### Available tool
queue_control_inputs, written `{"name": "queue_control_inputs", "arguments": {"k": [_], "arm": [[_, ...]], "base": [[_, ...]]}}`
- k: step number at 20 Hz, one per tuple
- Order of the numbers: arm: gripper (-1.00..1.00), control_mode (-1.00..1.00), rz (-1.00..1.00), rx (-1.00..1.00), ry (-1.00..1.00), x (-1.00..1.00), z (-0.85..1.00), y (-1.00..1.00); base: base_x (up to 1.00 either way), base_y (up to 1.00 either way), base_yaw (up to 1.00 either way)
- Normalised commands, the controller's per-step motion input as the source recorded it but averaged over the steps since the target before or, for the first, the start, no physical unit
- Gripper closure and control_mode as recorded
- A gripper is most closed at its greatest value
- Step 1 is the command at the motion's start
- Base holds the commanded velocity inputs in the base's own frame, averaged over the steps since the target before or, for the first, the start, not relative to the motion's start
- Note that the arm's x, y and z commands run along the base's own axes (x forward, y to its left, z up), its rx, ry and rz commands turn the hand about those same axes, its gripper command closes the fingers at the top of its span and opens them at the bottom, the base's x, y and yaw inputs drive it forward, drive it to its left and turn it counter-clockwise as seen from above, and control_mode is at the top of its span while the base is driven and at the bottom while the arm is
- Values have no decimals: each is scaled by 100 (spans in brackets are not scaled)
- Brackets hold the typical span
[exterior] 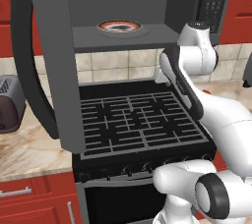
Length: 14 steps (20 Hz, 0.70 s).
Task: Pick the hot dog from the counter and place it in the microwave.
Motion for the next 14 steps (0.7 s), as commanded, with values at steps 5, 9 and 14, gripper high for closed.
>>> {"name": "queue_control_inputs", "arguments": {"k": [5, 9, 14], "arm": [[-100, -100, -1, 0, 1, -17, -27, -29], [-100, -100, -18, 1, 0, -57, -46, -90], [-100, -100, -6, 0, 4, -16, -51, -100]], "base": [[0, 0, 0], [0, 0, 0], [0, 0, 0]]}}
